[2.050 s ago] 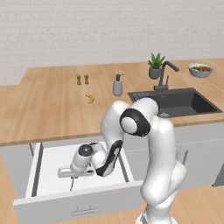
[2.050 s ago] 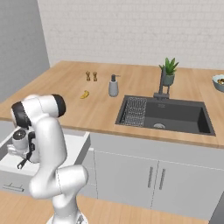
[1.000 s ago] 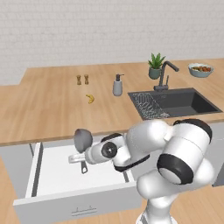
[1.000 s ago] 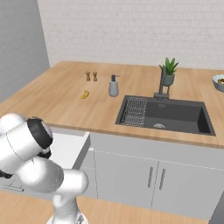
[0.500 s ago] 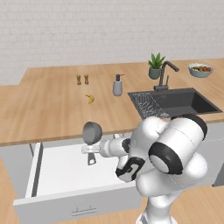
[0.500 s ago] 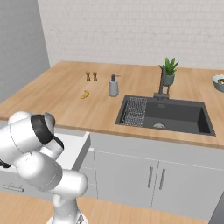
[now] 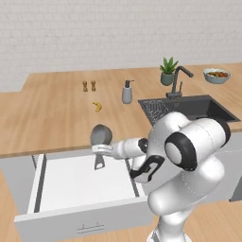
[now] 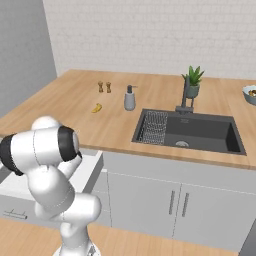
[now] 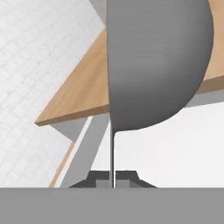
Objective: Pick the measuring cup from the drawer and place it on the counter.
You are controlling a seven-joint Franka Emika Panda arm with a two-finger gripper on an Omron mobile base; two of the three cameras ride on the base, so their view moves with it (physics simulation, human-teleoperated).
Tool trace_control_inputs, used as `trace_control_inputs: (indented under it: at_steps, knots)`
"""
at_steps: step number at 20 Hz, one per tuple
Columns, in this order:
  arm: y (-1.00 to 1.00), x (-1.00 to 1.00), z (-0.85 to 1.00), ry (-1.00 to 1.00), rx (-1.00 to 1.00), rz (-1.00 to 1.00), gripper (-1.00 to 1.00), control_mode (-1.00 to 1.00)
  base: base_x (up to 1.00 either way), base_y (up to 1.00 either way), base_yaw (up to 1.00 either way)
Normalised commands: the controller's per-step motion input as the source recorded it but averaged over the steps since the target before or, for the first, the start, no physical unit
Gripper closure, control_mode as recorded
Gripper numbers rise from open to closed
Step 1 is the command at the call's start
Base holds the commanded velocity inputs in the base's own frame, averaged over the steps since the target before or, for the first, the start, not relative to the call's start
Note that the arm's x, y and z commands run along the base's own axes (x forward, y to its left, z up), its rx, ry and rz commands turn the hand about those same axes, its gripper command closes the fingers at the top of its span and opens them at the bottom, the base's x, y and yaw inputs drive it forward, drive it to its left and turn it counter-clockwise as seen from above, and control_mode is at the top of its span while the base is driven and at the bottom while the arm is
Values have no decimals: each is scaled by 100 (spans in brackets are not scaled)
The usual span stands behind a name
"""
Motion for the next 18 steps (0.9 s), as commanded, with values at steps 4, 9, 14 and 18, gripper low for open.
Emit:
trace_control_inputs:
  at_steps: [4,9,14,18]
  knots:
    - [3,43,100,13,0,3,100,-100,0,0,0]
    - [0,78,100,18,0,0,100,-100,0,0,0]
    - [0,84,25,24,0,-1,100,-100,0,0,0]
    - [0,79,-3,15,-2,0,100,-100,0,0,0]
